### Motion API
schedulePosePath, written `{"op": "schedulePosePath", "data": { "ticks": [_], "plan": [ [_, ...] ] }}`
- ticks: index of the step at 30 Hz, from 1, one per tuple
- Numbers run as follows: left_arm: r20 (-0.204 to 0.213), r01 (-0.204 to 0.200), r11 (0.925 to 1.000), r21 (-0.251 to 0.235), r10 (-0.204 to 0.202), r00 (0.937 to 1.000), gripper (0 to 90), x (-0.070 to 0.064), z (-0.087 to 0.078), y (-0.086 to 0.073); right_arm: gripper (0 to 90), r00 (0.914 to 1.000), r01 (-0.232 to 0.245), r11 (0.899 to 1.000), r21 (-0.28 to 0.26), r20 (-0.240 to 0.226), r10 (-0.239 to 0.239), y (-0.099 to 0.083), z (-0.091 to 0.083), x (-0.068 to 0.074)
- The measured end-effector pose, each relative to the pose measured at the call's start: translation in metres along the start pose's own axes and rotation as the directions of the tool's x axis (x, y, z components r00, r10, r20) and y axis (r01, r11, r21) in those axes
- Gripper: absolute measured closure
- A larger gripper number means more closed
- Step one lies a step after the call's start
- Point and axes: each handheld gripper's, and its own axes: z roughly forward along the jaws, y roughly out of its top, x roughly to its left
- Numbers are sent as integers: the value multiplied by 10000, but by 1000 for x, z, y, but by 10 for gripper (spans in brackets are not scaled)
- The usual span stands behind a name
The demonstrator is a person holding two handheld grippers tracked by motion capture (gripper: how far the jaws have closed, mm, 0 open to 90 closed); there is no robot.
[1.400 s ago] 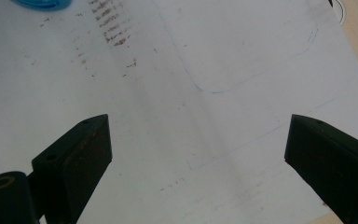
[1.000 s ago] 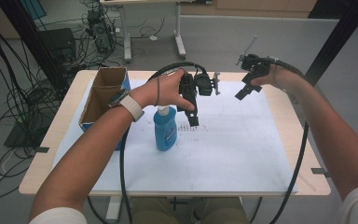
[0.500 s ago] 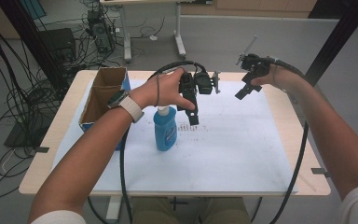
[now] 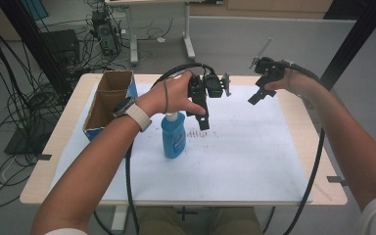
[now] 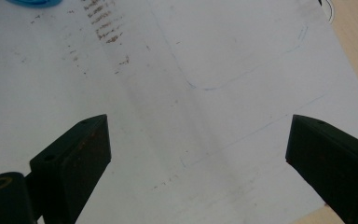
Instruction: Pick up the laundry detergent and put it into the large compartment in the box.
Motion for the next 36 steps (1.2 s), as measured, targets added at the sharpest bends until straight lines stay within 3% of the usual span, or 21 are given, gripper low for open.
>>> {"op": "schedulePosePath", "data": {
  "ticks": [13,27,36],
  "plan": [
    [-209,808,9967,-112,-811,9965,88,-4,-7,-4,59,9997,-53,9999,-91,249,56,1,-3,1],
    [-337,1142,9933,-153,-1147,9928,99,-4,-13,-1,62,9995,-79,9999,-71,293,81,-2,-6,2],
    [-442,1575,9874,-167,-1581,9864,99,-4,-15,-1,63,9996,-64,10000,-53,277,65,-2,-6,3]
  ]
}}
